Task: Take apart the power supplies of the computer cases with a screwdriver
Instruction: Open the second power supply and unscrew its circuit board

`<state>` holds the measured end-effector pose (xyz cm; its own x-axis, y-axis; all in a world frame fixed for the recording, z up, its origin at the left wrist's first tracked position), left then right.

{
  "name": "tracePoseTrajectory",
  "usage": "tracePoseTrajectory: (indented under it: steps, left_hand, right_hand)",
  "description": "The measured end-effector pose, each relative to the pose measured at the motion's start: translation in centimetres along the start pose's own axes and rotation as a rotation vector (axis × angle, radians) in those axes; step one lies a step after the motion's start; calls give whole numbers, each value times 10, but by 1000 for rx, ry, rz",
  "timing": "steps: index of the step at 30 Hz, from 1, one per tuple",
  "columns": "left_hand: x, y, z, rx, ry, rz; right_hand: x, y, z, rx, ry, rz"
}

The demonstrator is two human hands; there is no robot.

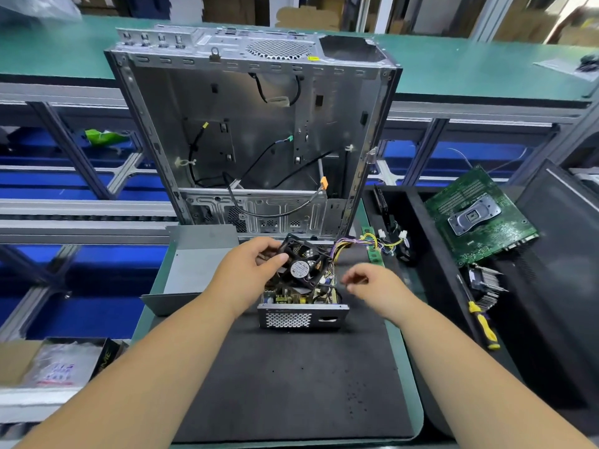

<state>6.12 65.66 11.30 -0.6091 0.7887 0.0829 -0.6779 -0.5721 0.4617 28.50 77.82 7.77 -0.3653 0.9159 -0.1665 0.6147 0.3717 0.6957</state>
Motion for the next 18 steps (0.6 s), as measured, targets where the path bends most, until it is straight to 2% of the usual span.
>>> tracePoseTrajectory:
  steps: [3, 9, 18]
  left_hand:
    - [3, -8, 0, 9, 40, 18]
    - [6, -37, -3, 35, 109, 140]
    - [-3, -65, -5, 360, -18, 186]
  right_hand:
    - [1, -14, 12, -96, 15, -103]
    - [5, -30, 24, -202, 89, -108]
    - [7, -29, 18, -237, 271, -78]
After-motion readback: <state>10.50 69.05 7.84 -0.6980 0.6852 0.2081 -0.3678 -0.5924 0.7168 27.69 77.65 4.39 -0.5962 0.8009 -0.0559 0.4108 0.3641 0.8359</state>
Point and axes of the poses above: each hand's wrist, its own x-axis towards the middle knuckle, its own y-axis out of the back of the hand, z = x × y, the point moved 3 cm from there along x, towards the middle knuckle, and after that the axes turned 11 degrees about z, right-handed, at the moved point
